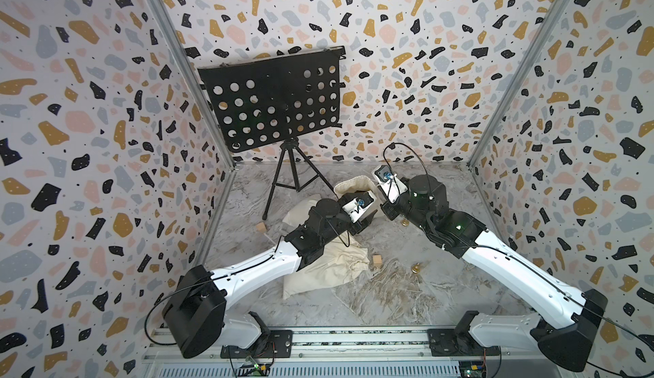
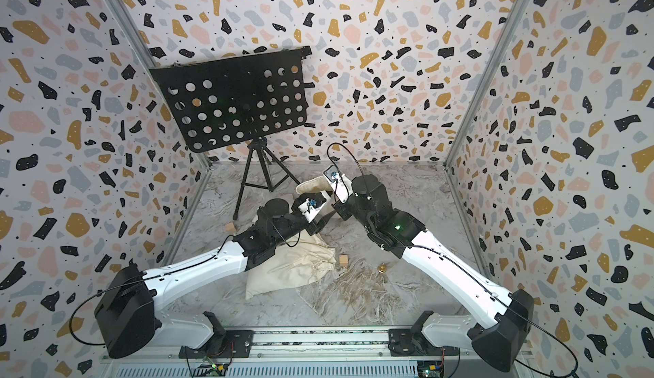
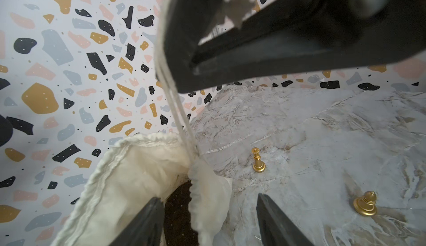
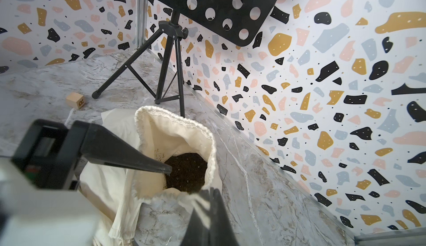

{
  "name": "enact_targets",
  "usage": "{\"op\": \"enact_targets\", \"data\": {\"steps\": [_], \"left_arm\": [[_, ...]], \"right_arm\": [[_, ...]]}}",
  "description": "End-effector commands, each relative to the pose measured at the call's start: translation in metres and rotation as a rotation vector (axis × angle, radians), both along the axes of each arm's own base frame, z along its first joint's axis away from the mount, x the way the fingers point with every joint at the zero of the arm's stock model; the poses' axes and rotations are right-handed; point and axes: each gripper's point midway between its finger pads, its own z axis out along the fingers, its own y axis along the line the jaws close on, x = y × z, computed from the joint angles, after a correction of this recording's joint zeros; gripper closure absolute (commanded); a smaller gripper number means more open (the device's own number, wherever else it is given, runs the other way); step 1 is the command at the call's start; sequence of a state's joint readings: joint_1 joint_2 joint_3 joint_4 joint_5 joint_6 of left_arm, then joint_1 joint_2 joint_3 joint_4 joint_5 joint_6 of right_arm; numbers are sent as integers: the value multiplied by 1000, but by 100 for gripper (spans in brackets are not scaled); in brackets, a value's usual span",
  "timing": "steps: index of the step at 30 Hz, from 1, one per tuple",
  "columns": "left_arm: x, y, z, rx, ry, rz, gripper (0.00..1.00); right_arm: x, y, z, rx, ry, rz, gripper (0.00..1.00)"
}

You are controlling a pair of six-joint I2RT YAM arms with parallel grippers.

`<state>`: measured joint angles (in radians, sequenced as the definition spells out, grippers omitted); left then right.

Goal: Close the soil bag
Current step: Frap the soil bag at the center of the board.

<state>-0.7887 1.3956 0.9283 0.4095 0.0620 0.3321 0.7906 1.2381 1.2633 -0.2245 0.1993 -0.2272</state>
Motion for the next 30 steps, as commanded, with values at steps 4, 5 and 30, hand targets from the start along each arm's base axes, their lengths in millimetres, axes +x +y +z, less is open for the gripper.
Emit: {"op": "enact_targets", "data": {"steps": [4, 5, 30], "left_arm": [[3, -13, 55, -90, -147, -33, 36], [-1, -13, 58, -105, -160, -45, 36], [103, -8, -6, 114, -129, 400, 80]], "right_arm": [[-7, -4, 18, 57, -31, 10, 100], [-7, -5, 18, 55, -29, 9, 100], [-41, -57, 90, 191, -174, -36, 100]]}}
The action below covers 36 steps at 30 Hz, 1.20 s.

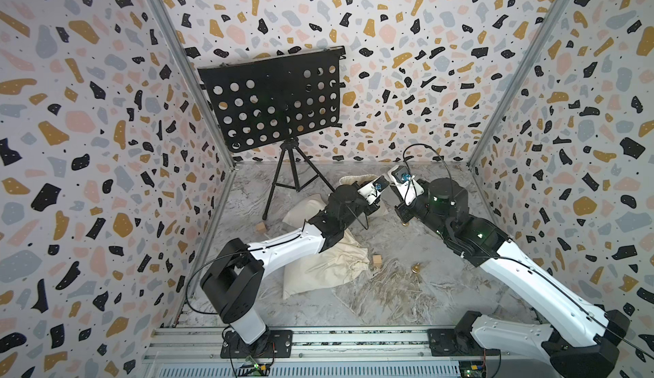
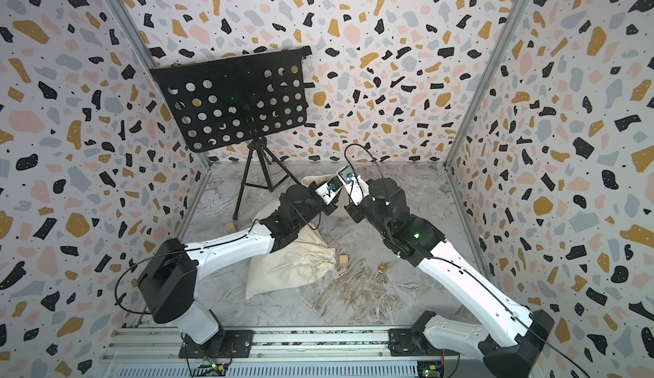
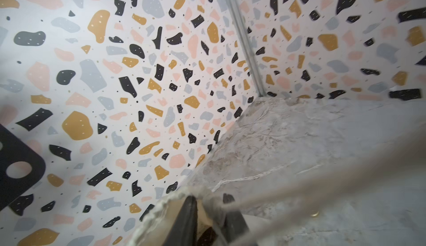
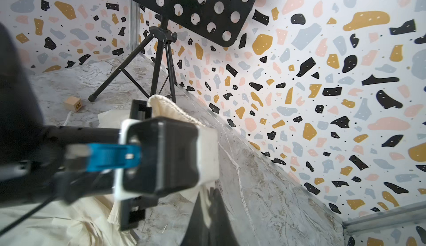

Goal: Close the soil bag
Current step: Frap the soil bag at the center of the board.

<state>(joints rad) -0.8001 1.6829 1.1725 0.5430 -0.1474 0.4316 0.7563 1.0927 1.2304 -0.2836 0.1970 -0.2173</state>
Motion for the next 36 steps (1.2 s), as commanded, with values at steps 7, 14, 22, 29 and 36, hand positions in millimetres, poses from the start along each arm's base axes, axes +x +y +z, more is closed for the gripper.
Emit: {"op": "enact_targets", "data": {"steps": [7, 14, 22, 29, 36], "left_arm": [[72, 57, -44, 171, 40, 457, 81], [101, 120, -60, 104, 181, 601, 81], [30, 68, -46, -102, 361, 123, 54], [-30, 78, -2, -189, 310, -51, 31], [-85, 80, 42, -211, 205, -240, 26]], "right_arm": [[-55, -83, 115, 214, -295, -134, 100], [-67, -112, 128, 245, -361, -217, 100], [6, -23, 79, 140, -182, -87, 100], [20, 28, 61, 162, -57, 83, 100], [7, 32, 61, 161, -10, 145, 100]]}}
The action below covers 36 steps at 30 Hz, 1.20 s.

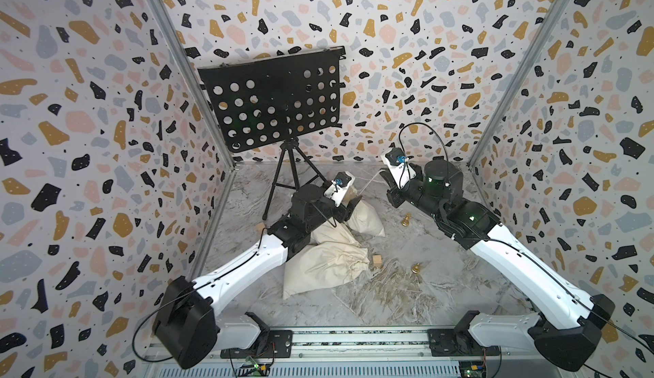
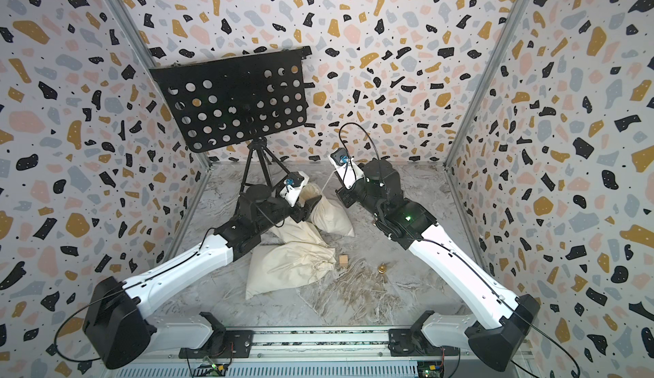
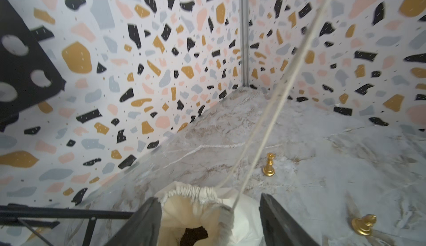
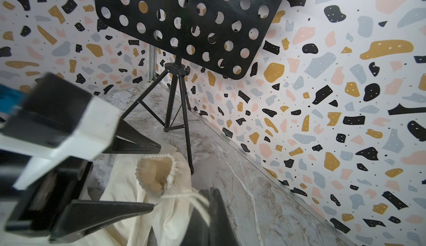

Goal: Close the soil bag
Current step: Frap the soil bag at the center of the board.

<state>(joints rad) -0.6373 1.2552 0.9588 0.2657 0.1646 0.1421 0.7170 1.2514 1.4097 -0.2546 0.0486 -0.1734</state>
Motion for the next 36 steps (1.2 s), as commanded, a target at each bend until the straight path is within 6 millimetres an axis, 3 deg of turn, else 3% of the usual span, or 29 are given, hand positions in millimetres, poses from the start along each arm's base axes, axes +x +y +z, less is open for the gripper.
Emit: {"op": "enact_targets", "data": {"steps": [1, 8, 12, 13, 16, 18, 19, 24, 31, 36], "left_arm": [[-27, -8, 17, -34, -79, -121, 25], [-25, -34, 25, 3, -69, -228, 23], [-10, -45, 24, 33, -76, -232, 23], [-4, -46, 24, 41, -74, -218, 26], [21, -38, 17, 88, -64, -93, 48], [37, -23, 2, 156, -45, 28, 69], [45, -15, -10, 198, -29, 88, 75], [84, 15, -77, 388, 77, 321, 85], [123, 43, -141, 526, 206, 539, 82], [134, 59, -158, 499, 266, 607, 80]], "right_arm": [[-18, -3, 28, 71, -17, 55, 100], [-26, -3, 28, 75, 0, 81, 100], [-31, -7, 29, 82, 2, 83, 100], [-32, -7, 29, 81, 5, 84, 100], [-30, -17, 25, 33, -7, 41, 100], [-27, -37, 27, -16, -41, -48, 100], [-28, -50, 32, -26, -63, -93, 100], [-49, -83, 64, 26, -146, -155, 100], [-77, -111, 90, 106, -217, -179, 100], [-85, -117, 99, 144, -245, -177, 100]]}}
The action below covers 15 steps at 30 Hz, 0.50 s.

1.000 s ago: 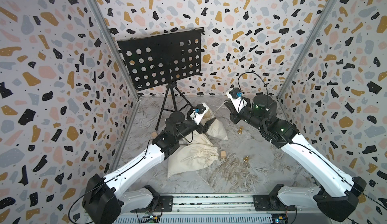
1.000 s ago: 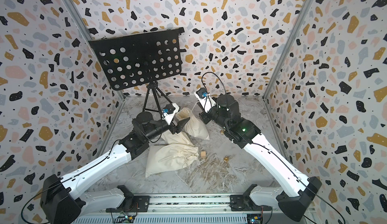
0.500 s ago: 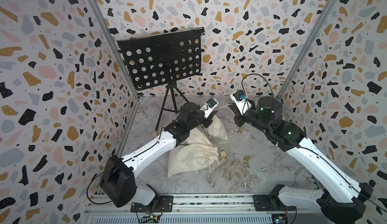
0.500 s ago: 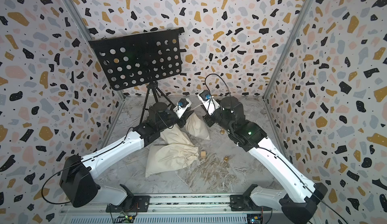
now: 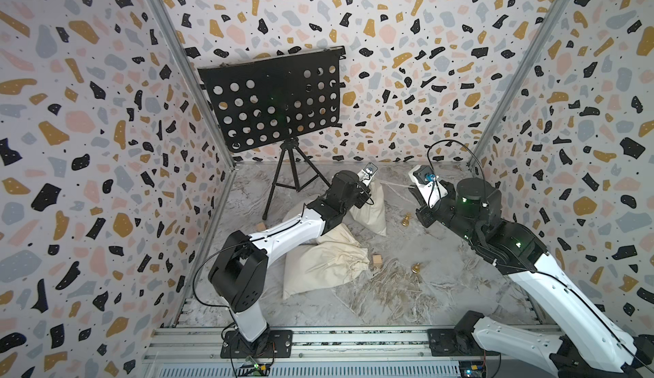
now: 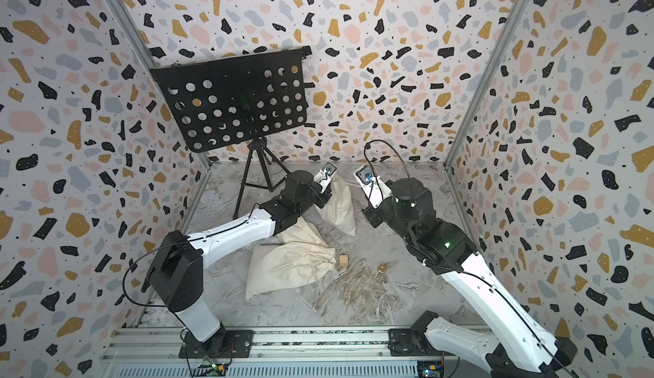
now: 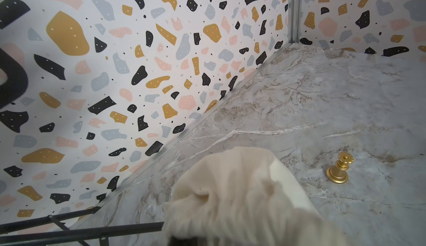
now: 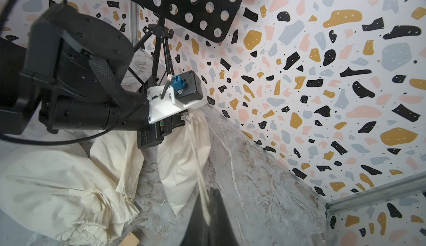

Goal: Close the soil bag
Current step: Frap the soil bag at the center of the board.

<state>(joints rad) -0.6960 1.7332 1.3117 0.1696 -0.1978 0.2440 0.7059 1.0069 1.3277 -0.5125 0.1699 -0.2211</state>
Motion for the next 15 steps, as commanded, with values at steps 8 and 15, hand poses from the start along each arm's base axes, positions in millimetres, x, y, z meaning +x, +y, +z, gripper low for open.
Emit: {"op": "enact_targets", "data": {"steps": [8, 15], "left_arm": [[8, 96, -65, 28, 165, 211, 70], [-61, 68, 5, -159, -57, -84, 39]], "right_arm": [[2, 8, 71, 205, -166, 24, 100], [25, 69, 48, 237, -19, 187, 100]]}}
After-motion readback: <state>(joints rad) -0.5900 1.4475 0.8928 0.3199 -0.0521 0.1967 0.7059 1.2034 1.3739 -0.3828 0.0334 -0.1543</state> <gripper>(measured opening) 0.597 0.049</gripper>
